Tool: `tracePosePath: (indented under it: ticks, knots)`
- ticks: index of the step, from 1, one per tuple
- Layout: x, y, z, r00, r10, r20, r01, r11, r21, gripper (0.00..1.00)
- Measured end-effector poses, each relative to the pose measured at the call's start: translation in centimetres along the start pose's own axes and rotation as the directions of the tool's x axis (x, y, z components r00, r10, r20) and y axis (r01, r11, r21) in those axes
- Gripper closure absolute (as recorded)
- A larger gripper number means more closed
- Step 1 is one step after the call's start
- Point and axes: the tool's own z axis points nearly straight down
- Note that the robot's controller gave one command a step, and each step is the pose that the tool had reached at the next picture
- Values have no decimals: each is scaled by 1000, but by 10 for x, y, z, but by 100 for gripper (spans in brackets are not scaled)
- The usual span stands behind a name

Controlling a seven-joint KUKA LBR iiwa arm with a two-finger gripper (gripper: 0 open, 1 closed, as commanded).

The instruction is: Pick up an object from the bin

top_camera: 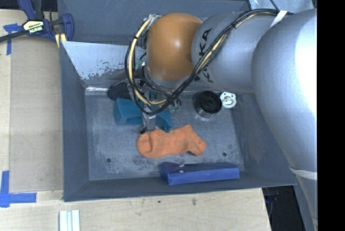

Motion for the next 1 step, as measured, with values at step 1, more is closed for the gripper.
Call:
tracePosePath:
  ticks: [1]
  knots:
    - [23, -21, 2, 998, -53, 33, 53, 999, -4, 100]
